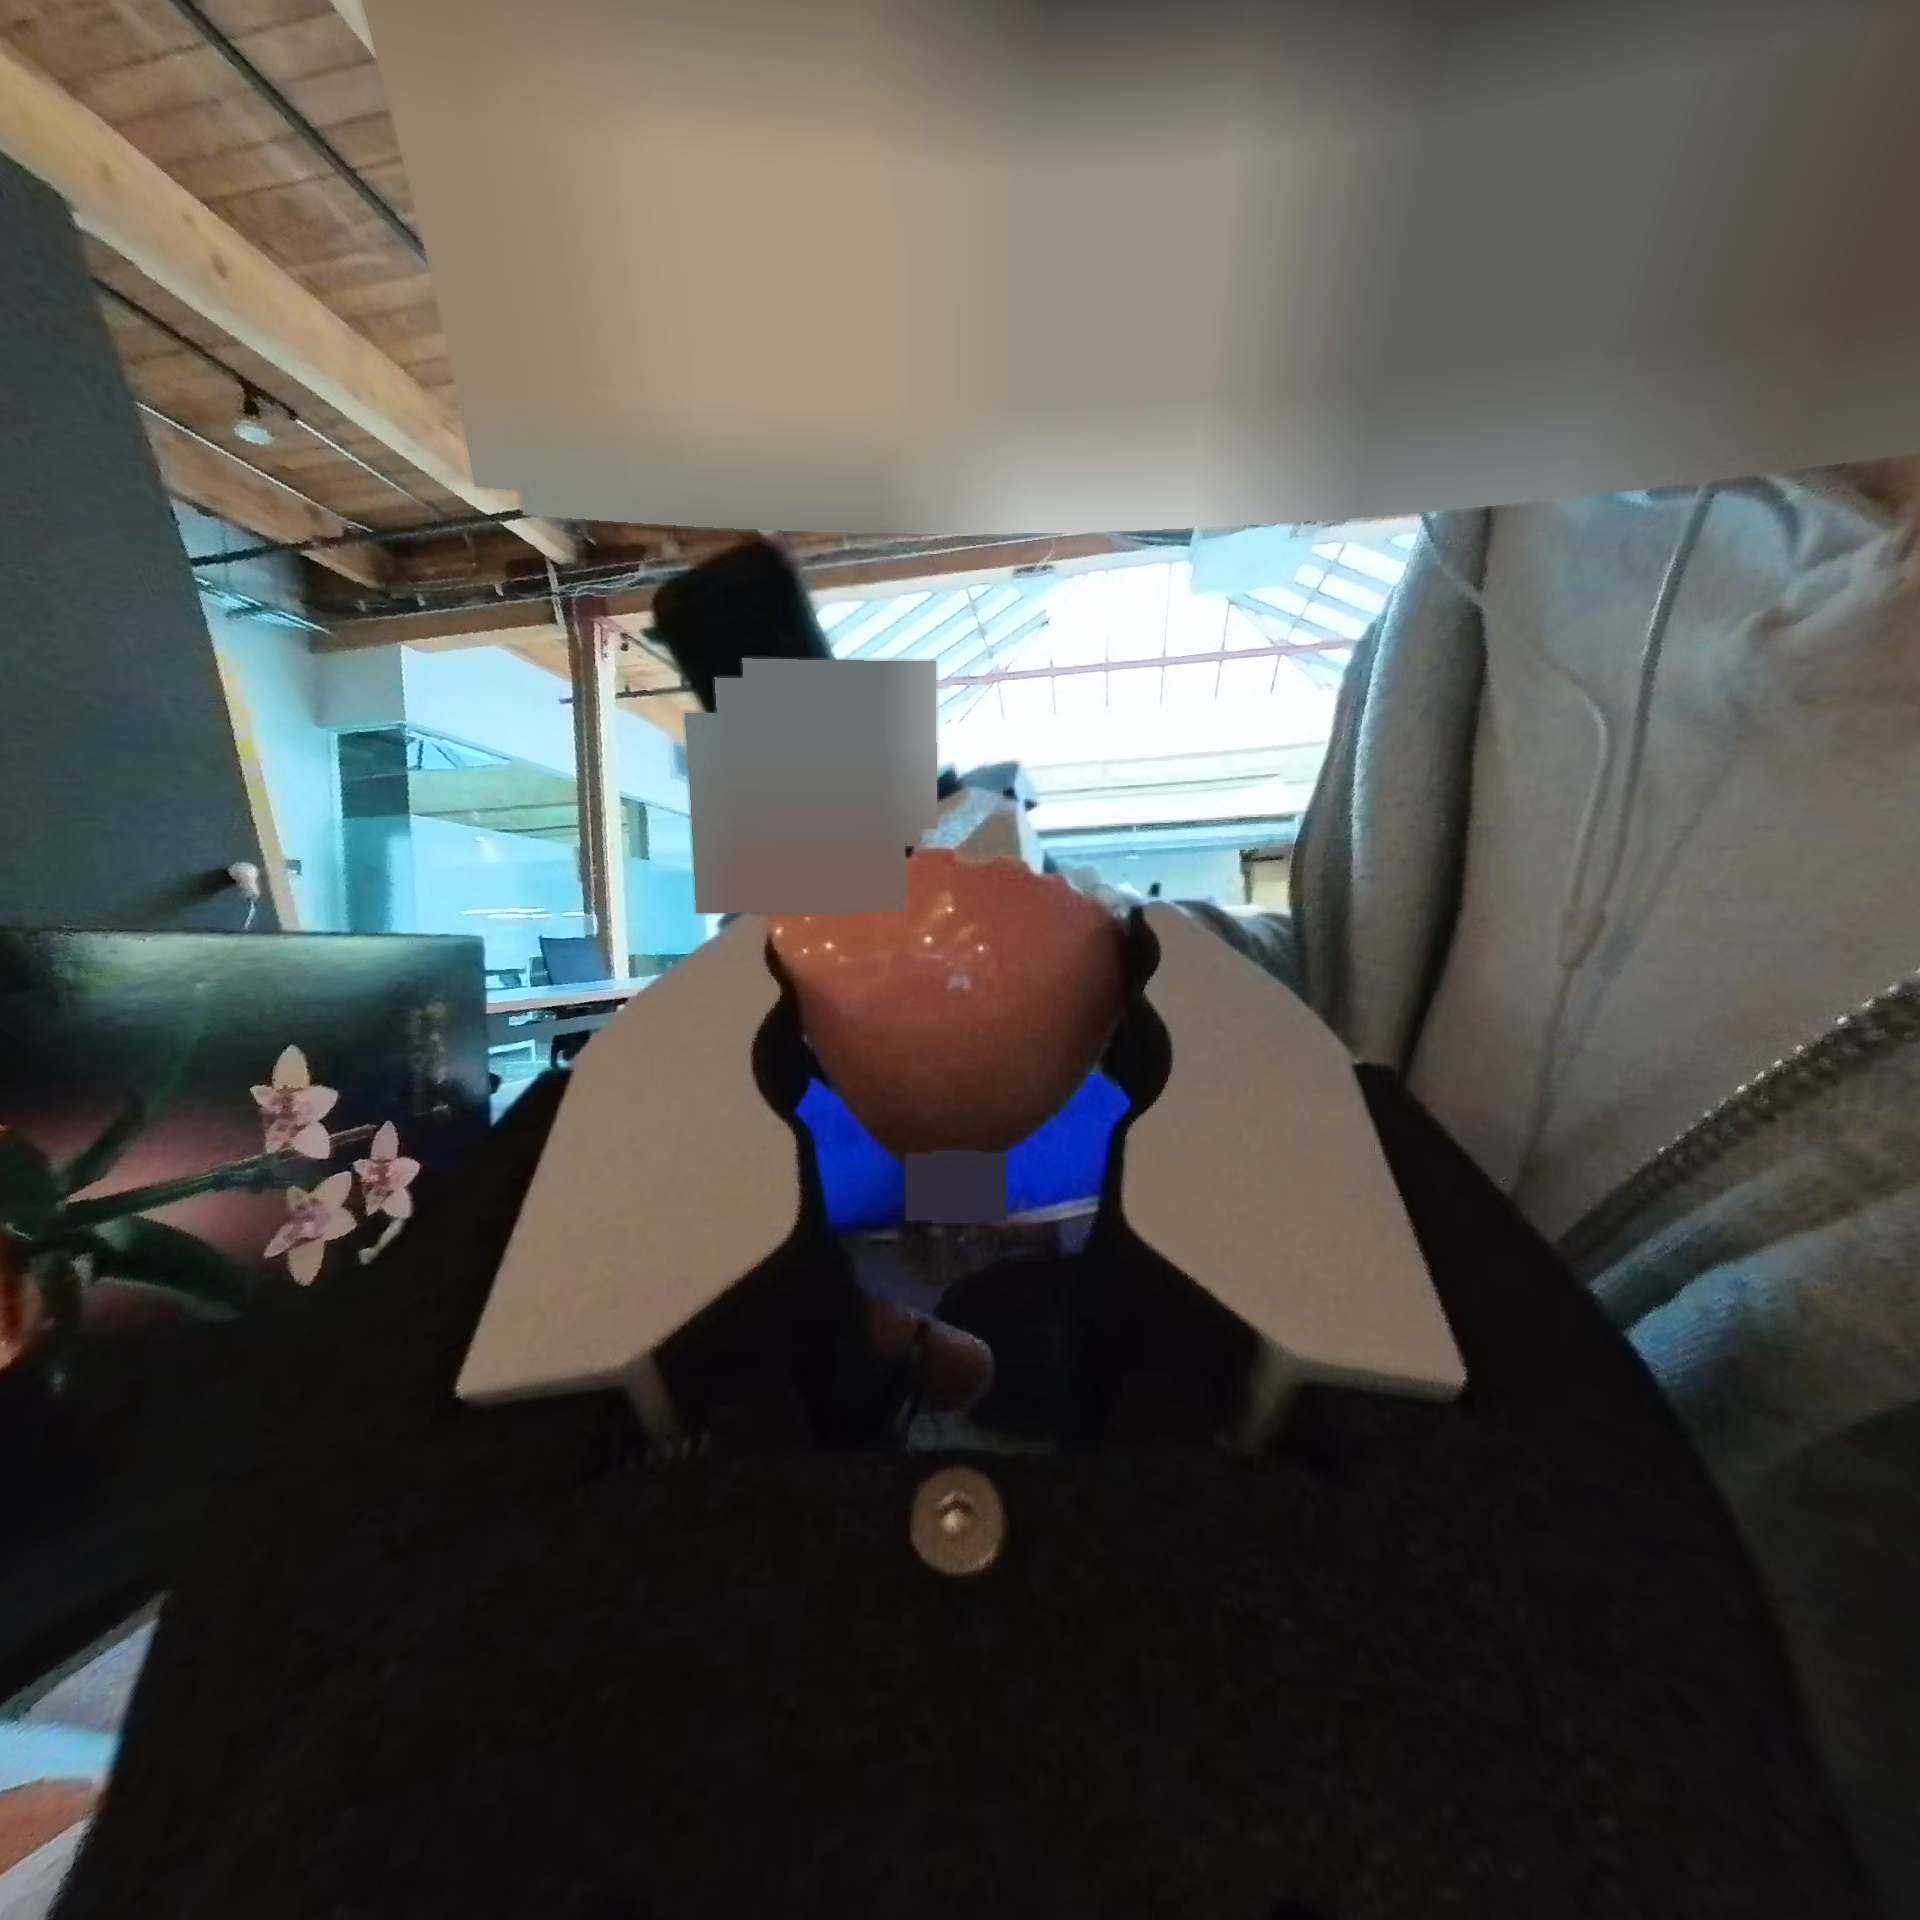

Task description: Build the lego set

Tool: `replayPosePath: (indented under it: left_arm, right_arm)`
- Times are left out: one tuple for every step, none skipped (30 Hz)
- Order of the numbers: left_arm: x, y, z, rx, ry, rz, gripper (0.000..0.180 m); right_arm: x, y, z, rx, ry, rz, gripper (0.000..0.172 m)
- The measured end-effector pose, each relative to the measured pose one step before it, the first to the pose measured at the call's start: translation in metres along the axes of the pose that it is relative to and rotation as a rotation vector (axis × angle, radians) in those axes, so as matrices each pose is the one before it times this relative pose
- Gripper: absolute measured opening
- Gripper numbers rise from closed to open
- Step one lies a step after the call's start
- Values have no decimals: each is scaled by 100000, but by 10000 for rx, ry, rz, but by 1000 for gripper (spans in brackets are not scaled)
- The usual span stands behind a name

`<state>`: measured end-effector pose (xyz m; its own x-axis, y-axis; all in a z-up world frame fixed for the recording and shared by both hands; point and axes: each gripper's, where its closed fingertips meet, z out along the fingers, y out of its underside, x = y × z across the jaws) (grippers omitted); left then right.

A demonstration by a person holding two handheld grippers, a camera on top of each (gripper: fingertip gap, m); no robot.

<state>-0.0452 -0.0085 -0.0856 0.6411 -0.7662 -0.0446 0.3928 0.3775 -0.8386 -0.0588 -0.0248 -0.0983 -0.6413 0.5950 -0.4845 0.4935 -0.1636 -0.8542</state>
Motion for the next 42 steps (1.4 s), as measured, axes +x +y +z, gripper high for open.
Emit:
replayPosePath:
  left_arm:
    - [29, -171, -53, 116, 68, -169, 59]
    - [120, -178, -22, 136, 111, -200, 58]
    - [26, -141, -29, 138, 51, -208, 59]
    - [-244, -15, -85, 24, -111, -95, 59]
    - [-453, -31, -166, -47, -225, 76, 59]
    - [-489, -249, -220, 53, -249, 101, 59]
    - [-595, -218, -276, 34, -336, 24, 59]
    - [-588, -65, -276, -46, -341, -34, 59]
    - [-507, 17, -210, -59, -321, -16, 59]
    - [-208, -76, -123, 55, -134, 9, 59]
    - [-61, -55, 23, 76, -16, -50, 58]
    - [-108, 115, 92, 1, -27, -22, 58]
    - [-213, 237, 105, -75, -113, 131, 58]
    - [-103, 186, 153, -100, -101, 312, 58]
    - [55, 181, 189, -135, -67, 462, 59]
    - [137, 266, 200, -205, -53, 549, 59]
    - [179, 406, 197, -288, -40, 538, 59]
    - [298, 475, 165, -326, 37, 453, 59]
    - [355, 426, 143, -305, 72, 388, 59]
    - [362, 319, 101, -241, 63, 381, 59]
    - [245, 262, 77, -219, 8, 367, 59]
    - [73, 307, 51, -276, -78, 429, 59]
    - [89, 274, 43, -268, -42, 431, 58]
    - [73, 255, 55, -241, -33, 337, 59]
    - [9, 148, 31, -151, -79, 244, 59]
    - [-78, -109, -27, 12, -96, 154, 58]
    - [14, -47, -39, -30, 0, 65, 58]
    - [-16, 403, 19, -305, -32, 94, 58]
    - [77, 273, -31, -192, 12, 156, 58]
    - [169, 154, -18, -121, 53, 100, 58]
    - [103, 231, 45, -193, 30, -25, 60]
    - [129, 159, 59, -170, 91, -165, 64]
    - [177, 136, 63, -172, 119, -96, 68]
    - [5, 111, 41, -142, -43, 64, 67]
    - [-104, 147, 19, -137, -113, 178, 67]
    - [-169, 271, 39, -214, -146, 167, 67]
    - [-140, 342, 45, -278, -134, 136, 69]
    - [-214, 311, 34, -278, -224, 175, 73]
    - [-494, 282, -26, -272, -450, 234, 79]
    - [-675, 265, -113, -279, -593, 355, 83]
    - [-786, 255, -150, -283, -668, 499, 83]
    - [-633, 263, -78, -349, -585, 639, 84]
  right_arm:
    - [-139, -90, 154, 373, -503, 406, 0]
    - [-101, -99, 118, 372, -439, 176, 0]
    - [99, -143, 22, 345, -284, 78, 0]
    - [325, -198, -136, 308, -102, 90, 0]
    - [250, -323, -319, 328, -58, -26, 0]
    - [251, -531, -656, 390, 103, -70, 2]
    - [432, -451, -997, 292, 409, -232, 5]
    - [594, -102, -1195, 94, 696, -491, 6]
    - [685, 268, -1234, -27, 859, -526, 7]
    - [506, 632, -1087, -131, 759, -388, 10]
    - [306, 818, -767, -137, 607, -134, 17]
    - [123, 807, -354, -74, 435, 172, 28]
    - [-157, 611, 82, 40, 195, 448, 38]
    - [-393, 308, 451, 246, -32, 644, 46]
    - [-611, 7, 677, 431, -284, 752, 51]
    - [-718, -328, 704, 601, -524, 845, 52]
    - [-622, -542, 605, 711, -647, 979, 52]
    - [-314, -466, 503, 576, -580, 1079, 53]
    - [-167, -194, 414, 324, -554, 930, 55]
    - [76, 238, 377, -22, -338, 593, 54]
    - [489, 846, 387, -501, 96, 153, 54]
    - [657, 968, 404, -632, 406, -165, 57]
    - [343, 658, 357, -441, 323, -215, 59]
    - [-71, 133, 237, -138, 86, -193, 60]
    - [135, -137, 41, 2, 229, -201, 59]
    - [260, -151, -157, 25, 304, -397, 48]
    - [361, -139, -225, 35, 395, -378, 40]
    - [275, 111, -149, -139, 336, -268, 39]
    - [114, 179, -104, -182, 280, -389, 37]
    - [193, 100, -100, -135, 389, -446, 35]
    - [397, 158, -139, -183, 530, -523, 31]
    - [237, 100, -89, -125, 398, -530, 29]
    - [123, 120, -26, -144, 296, -360, 28]
    - [79, 162, 62, -167, 263, -316, 28]
    - [152, 15, 52, -37, 325, -306, 28]
    - [248, -57, 15, 8, 340, -247, 27]
    - [353, -200, -75, 107, 346, -155, 26]
    - [511, -321, -179, 204, 414, -95, 26]
    - [718, -267, -252, 164, 520, -77, 25]
    - [802, -126, -264, 88, 547, -57, 25]
    - [752, -23, -201, 52, 503, -13, 25]
    - [434, 55, -86, 24, 283, 92, 26]
